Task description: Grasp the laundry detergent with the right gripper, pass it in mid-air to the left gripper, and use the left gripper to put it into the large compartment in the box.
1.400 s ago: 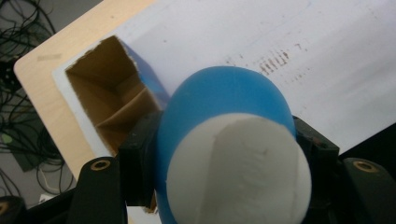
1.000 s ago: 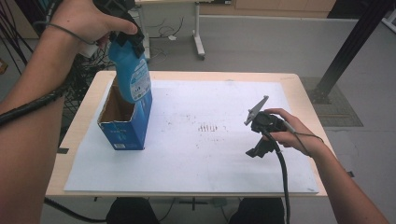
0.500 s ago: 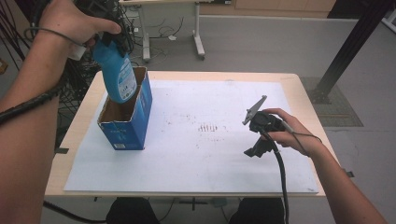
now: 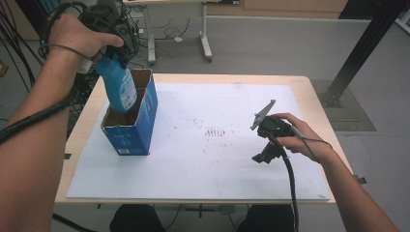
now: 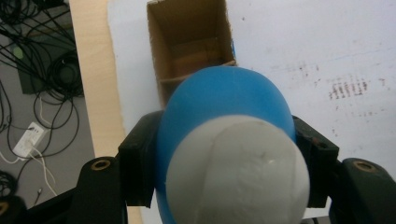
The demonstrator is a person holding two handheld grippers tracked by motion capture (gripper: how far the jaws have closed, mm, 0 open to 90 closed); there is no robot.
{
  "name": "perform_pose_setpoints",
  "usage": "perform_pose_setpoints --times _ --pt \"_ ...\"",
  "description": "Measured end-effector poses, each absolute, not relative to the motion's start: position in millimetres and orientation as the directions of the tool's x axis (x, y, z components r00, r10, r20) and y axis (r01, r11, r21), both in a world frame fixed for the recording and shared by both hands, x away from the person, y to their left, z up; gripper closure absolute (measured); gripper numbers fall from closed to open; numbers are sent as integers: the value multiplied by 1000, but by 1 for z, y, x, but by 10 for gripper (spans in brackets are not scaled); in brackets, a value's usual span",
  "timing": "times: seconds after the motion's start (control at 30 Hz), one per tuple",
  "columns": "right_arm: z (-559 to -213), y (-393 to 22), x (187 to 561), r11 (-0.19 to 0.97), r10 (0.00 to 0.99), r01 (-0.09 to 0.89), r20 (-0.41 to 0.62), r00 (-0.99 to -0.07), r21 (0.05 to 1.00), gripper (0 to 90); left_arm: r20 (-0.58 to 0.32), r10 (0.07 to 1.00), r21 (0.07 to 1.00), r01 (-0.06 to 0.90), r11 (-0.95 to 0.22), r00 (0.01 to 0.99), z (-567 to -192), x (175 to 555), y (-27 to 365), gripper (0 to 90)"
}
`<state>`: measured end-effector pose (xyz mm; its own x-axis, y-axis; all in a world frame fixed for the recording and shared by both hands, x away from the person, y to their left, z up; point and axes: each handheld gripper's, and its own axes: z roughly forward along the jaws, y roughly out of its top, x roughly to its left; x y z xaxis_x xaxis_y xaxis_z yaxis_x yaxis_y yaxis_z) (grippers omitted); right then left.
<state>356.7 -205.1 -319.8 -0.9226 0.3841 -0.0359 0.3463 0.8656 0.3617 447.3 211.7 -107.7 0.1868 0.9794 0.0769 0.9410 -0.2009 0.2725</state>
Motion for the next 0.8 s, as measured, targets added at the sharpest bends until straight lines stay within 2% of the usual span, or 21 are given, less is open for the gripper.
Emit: perform_pose_setpoints --times 0.8 --pt "-327 -203 357 857 394 355 -29 -919 373 44 66 986 218 962 -164 153 -181 459 219 373"
